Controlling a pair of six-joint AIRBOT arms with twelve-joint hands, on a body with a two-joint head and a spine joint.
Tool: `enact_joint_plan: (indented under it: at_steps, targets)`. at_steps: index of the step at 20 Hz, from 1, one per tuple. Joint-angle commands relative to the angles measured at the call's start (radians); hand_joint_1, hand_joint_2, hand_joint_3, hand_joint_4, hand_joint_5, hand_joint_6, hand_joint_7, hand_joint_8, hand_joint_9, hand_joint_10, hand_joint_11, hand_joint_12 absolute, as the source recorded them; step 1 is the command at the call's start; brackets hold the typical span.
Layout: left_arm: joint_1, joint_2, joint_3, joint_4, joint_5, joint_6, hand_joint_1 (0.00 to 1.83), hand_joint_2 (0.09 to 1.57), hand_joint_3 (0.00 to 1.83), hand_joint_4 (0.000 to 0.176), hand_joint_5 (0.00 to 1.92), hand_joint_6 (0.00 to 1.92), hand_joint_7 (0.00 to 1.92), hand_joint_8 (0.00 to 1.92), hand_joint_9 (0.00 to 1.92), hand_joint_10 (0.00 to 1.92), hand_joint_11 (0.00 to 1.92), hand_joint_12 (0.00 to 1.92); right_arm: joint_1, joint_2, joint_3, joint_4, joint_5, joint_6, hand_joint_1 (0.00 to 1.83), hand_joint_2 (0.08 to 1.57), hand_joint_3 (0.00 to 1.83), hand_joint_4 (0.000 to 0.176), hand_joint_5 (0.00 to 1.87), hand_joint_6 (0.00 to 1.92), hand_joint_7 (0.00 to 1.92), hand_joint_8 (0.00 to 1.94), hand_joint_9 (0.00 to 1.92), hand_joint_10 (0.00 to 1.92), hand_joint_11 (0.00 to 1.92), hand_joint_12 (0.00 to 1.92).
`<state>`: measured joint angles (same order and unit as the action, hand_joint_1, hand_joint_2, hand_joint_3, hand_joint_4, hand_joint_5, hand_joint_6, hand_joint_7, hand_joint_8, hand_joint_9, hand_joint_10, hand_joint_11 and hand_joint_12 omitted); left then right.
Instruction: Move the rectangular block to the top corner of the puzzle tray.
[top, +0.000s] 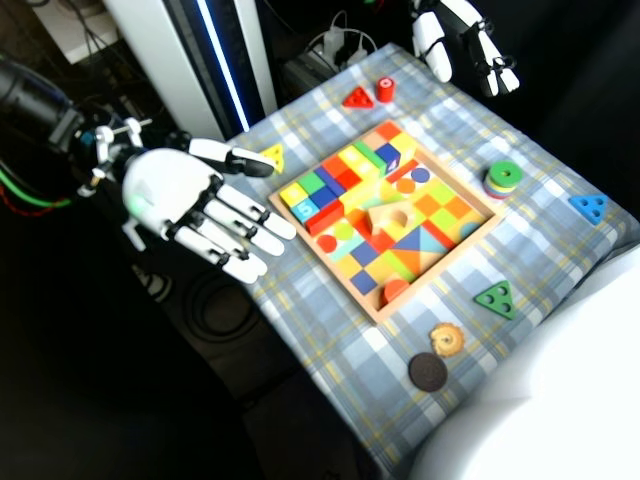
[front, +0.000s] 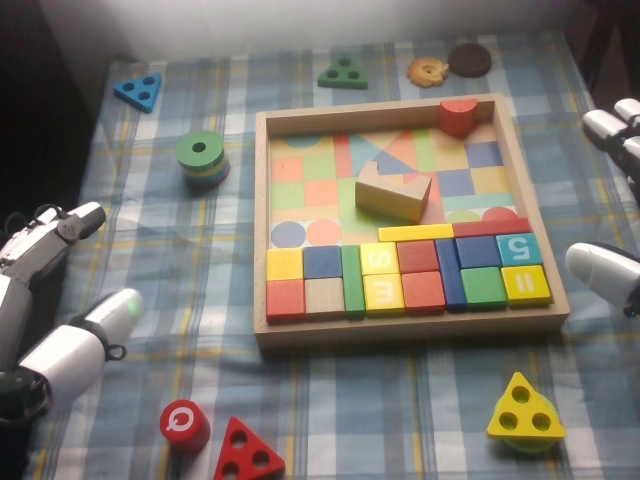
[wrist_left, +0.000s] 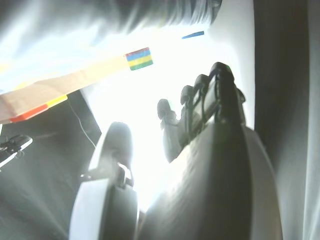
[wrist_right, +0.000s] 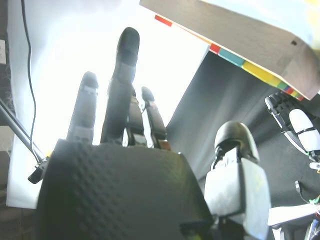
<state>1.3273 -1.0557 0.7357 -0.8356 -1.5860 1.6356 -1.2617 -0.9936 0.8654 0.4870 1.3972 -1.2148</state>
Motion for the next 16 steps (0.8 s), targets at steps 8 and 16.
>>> enact_joint_plan:
  at_steps: [8, 16]
  targets:
    - [-0.019, 0.004, 0.017, 0.059, -0.092, -0.009, 0.88, 1.24, 0.01, 0.135, 0.66, 1.12, 0.53, 0.16, 0.31, 0.23, 0.15, 0.24, 0.042, 0.033, 0.025, -0.076, 0.069, 0.035, 0.25, 1.22, 0.00, 0.068, 0.06, 0.01, 0.23, 0.01, 0.24, 0.03, 0.00, 0.79]
    - [-0.019, 0.004, 0.018, 0.069, -0.073, -0.009, 1.10, 1.33, 0.00, 0.000, 0.69, 1.43, 0.51, 1.68, 0.15, 1.54, 0.00, 1.92, 0.133, 0.100, 0.056, -0.193, -0.044, 0.073, 0.90, 1.16, 0.00, 0.022, 0.37, 0.00, 0.51, 1.04, 0.45, 1.56, 0.28, 1.89]
